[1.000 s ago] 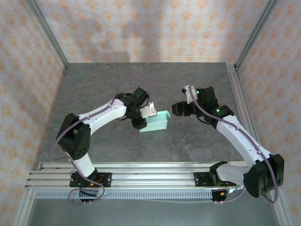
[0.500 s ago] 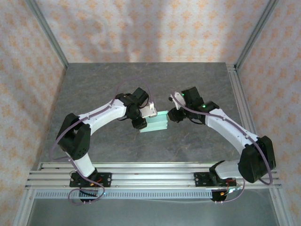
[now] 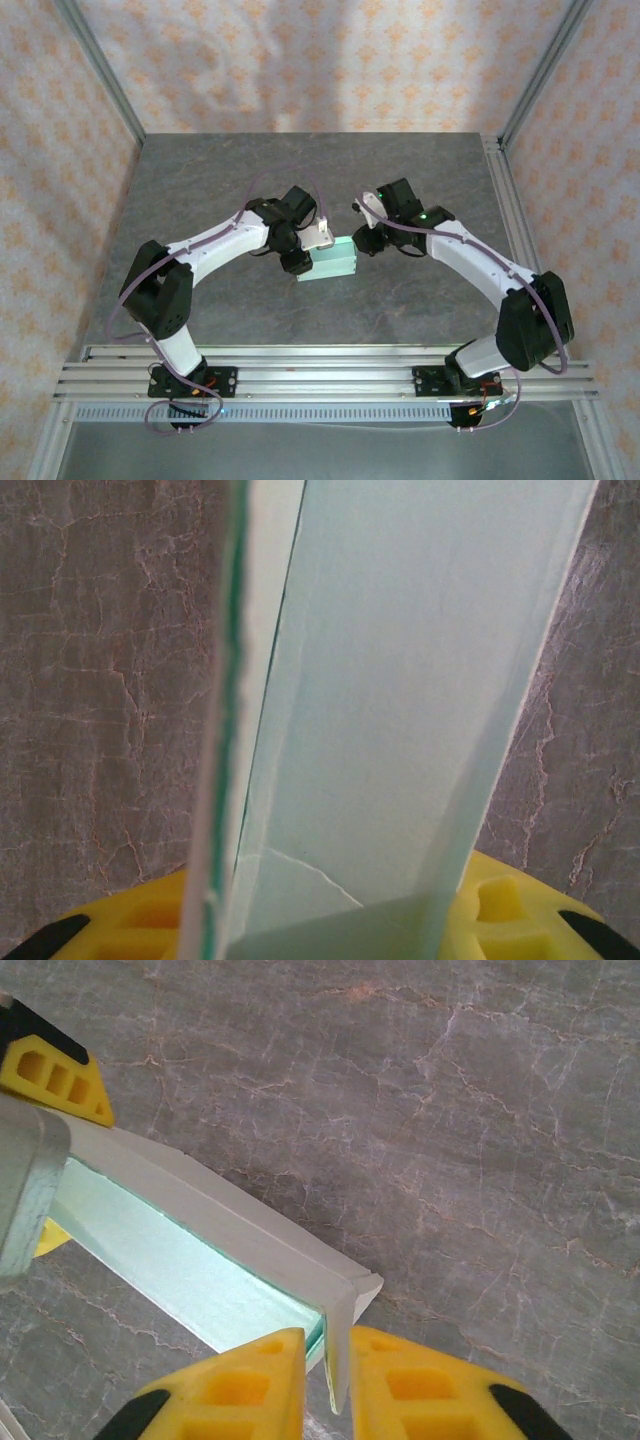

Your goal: Fold the paper box

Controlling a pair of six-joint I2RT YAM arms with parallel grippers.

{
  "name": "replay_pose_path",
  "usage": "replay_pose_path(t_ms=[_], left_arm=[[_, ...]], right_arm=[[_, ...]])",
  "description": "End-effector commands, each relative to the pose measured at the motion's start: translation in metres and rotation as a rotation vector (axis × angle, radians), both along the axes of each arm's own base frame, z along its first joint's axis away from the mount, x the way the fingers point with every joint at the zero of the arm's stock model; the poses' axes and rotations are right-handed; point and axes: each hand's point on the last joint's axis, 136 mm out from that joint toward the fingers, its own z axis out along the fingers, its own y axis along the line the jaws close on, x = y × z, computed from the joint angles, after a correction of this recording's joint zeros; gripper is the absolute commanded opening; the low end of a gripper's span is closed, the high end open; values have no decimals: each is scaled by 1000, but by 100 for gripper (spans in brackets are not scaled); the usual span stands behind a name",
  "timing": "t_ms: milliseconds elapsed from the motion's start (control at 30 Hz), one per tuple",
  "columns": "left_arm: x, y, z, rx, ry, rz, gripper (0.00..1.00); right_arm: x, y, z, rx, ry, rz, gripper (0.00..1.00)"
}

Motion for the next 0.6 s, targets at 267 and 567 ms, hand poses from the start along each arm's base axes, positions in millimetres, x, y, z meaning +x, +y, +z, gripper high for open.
replay_pose_path(t_ms=[267,567], left_arm=[[-11,11,-25,75,74,19,34],[-5,8,-25,80,69,80,34]], right_arm=[[2,-1,13,-32,-20,-26,0],[3,-9,11,-42,42,-287,0]])
